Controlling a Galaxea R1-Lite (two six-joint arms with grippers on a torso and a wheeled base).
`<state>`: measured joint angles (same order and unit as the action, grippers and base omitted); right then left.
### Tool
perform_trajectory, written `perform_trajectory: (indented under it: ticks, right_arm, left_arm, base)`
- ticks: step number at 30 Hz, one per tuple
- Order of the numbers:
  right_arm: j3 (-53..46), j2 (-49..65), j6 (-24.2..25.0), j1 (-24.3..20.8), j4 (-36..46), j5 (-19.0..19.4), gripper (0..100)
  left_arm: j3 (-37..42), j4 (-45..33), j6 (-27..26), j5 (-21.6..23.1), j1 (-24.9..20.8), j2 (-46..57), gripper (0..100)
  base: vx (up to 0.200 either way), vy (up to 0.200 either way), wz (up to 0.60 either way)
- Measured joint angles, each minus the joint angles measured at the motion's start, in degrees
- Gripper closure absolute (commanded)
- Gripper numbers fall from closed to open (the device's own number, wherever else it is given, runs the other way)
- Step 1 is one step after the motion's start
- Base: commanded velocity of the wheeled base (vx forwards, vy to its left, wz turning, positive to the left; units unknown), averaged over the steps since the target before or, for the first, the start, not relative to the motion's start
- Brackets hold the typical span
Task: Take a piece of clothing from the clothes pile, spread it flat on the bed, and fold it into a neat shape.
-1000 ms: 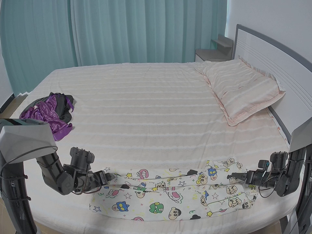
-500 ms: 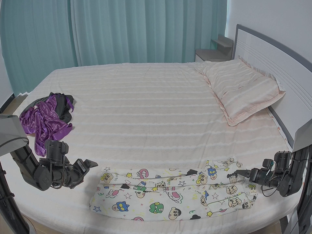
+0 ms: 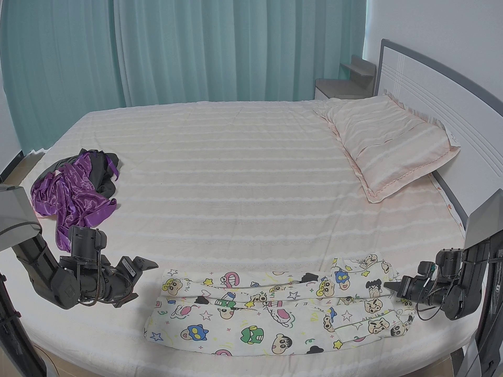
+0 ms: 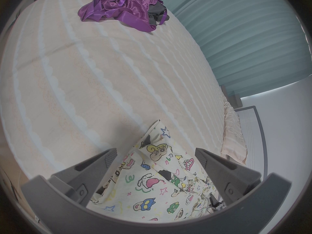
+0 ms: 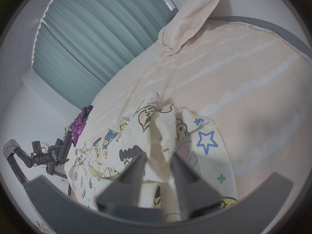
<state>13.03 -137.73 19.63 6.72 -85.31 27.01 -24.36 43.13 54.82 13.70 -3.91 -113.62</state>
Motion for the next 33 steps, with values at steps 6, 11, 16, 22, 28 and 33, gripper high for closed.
perform_trajectory:
  ticks: [6, 11, 16, 22, 28, 33]
  right_arm:
    - [-1.2, 0.7, -0.5, 1.2, 0.1, 0.1, 100]
    - [-2.2, 1.8, -1.9, 2.4, 0.6, 0.1, 100]
    - [-3.8, 2.6, -5.5, 3.0, 0.7, 0.1, 100]
    - [-5.8, 2.5, -8.9, 3.8, 0.8, 0.1, 100]
    - [-6.3, 2.7, -9.2, 4.0, 0.4, 0.1, 0]
    - [-6.2, 5.9, -9.1, 4.7, 0.5, 0.1, 0]
  left_arm:
    - [0.9, 2.2, -0.2, -0.1, 0.0, -0.5, 0]
    - [2.5, 6.3, -0.3, -0.2, -0.1, -1.2, 0]
    - [3.6, 8.3, -0.4, -0.4, -0.1, -2.3, 0]
    - [4.1, 8.6, -0.4, -0.4, -0.2, -2.9, 0]
    - [4.1, 8.6, -0.4, -0.4, -0.3, -3.2, 0]
    - [4.2, 8.6, -0.3, -0.4, -0.3, -3.4, 0]
  base:
    - [0.000, 0.000, 0.00]
    - [0.000, 0.000, 0.00]
    - [0.000, 0.000, 0.00]
    - [0.000, 0.000, 0.00]
    - [0.000, 0.000, 0.00]
    - [0.000, 0.000, 0.00]
